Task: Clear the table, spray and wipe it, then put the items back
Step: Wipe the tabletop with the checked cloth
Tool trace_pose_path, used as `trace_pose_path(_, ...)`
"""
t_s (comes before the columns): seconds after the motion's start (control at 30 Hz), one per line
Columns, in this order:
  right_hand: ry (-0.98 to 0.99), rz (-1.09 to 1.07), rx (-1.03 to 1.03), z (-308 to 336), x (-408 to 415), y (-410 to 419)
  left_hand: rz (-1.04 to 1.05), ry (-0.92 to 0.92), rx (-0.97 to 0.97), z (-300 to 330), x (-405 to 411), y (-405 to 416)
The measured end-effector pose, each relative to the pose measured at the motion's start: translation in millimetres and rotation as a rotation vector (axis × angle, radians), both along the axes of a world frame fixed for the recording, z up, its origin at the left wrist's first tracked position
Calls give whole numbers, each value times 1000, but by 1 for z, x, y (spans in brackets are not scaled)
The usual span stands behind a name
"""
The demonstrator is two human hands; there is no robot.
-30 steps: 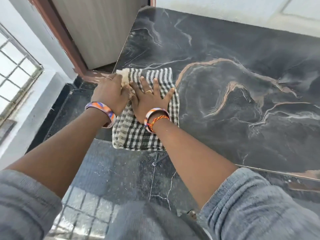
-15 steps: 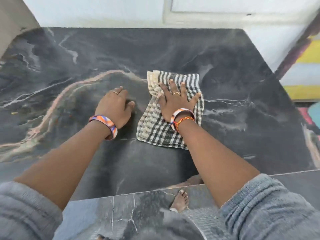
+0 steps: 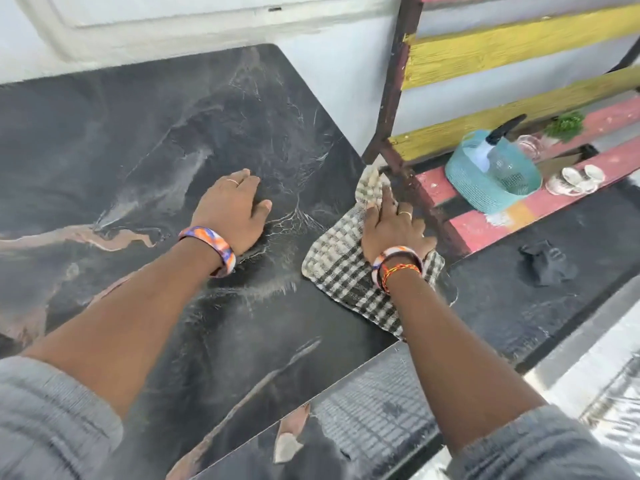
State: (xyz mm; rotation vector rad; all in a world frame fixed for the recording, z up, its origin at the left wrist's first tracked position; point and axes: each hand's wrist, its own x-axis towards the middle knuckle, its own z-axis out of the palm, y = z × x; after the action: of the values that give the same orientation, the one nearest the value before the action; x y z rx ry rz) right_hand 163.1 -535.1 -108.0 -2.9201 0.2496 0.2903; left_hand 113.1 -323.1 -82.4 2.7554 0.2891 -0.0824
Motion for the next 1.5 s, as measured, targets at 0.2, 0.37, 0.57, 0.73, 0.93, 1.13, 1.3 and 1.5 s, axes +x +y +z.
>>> trace_pose_path(0.2,-34,-119,-15,4,23,9,-14,-2,15,-3,30,11)
trace_pose_path(0.37,-69,-75,-1,5,58,37,12,1,6,2,58,36)
trace_pose_path(0.57,-76,-36,44,6,144,111,56,-19,30,3,104,92)
trace_pose_path(0.73,-97,19,66,2,225,185,127,-67,68,-1,135,155)
trace_pose_path(0.93,-45,282,9,-2,278,252,222,-117,80,-13,138,226)
trace_pose_path(1.13,-77,586,-47,-3,247,309,338,-120,95,-18,110,270)
trace_pose_path(1.3,-130,855,-28,-6,185,378,460,-127,110,-14,73,289)
trace_pose_path(1.5,-130,1171,6,-6,84,435,594,-99,140,-13,12,302)
